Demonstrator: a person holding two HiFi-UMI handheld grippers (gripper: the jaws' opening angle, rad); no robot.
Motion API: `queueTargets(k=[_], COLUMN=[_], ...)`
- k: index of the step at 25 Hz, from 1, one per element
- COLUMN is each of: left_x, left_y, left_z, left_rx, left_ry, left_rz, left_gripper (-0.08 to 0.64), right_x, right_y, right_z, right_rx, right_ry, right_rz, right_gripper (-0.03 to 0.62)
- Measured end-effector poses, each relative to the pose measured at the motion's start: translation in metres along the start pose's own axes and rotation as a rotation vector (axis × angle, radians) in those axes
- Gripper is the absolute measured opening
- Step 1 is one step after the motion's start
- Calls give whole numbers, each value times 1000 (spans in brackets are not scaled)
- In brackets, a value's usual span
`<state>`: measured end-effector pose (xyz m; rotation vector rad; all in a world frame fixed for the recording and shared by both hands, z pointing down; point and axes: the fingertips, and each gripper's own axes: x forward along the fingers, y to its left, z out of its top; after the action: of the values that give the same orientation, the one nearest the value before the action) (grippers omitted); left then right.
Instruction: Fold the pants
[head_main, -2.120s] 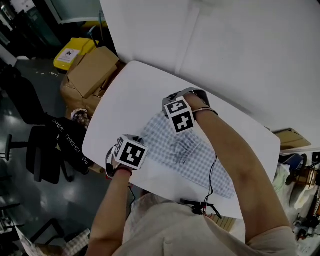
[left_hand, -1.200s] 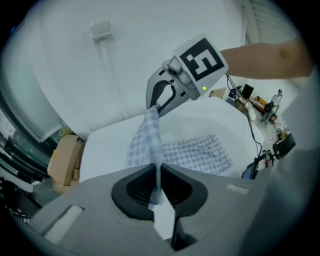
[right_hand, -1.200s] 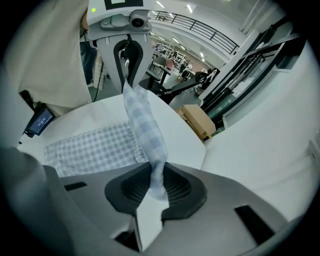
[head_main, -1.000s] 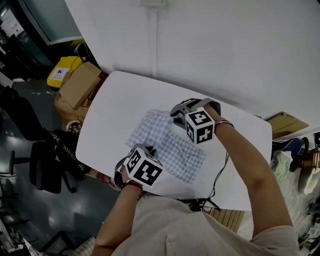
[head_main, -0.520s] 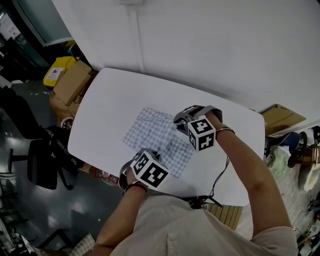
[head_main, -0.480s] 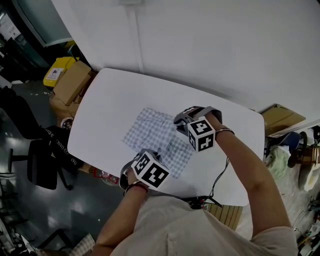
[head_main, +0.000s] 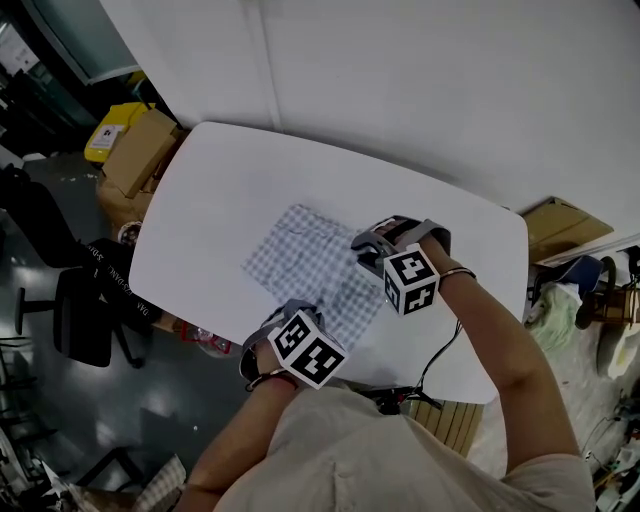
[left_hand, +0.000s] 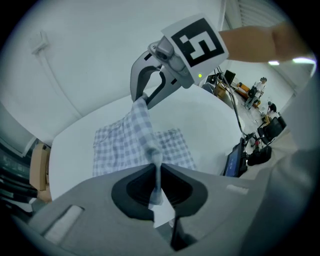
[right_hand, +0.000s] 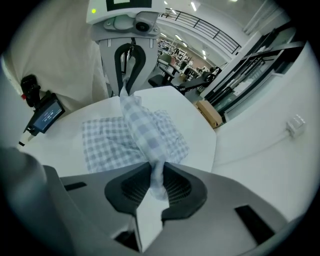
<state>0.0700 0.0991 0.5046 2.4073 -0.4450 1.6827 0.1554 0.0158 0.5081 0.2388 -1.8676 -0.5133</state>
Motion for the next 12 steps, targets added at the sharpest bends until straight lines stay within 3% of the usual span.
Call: queueTargets(k=[3, 6, 9, 12], left_x=[-20, -26, -9, 22], left_y=[-12, -34, -54, -69], left_z=[6, 7, 0, -12], left_rx=[45, 81, 88, 44], left_ry=[-21, -27, -10, 17], left_rz=[10, -29, -89, -152], left_gripper=[37, 37, 37, 37], right_x=[-23, -37, -32, -12], right_y=[-2, 13, 44, 76], right_z=[6, 5, -4, -16], right_rx=[15, 27, 46, 32], right_ry=[-31, -41, -21, 17], right_rz=[-60, -76, -23, 56], right_gripper=[77, 77, 77, 77])
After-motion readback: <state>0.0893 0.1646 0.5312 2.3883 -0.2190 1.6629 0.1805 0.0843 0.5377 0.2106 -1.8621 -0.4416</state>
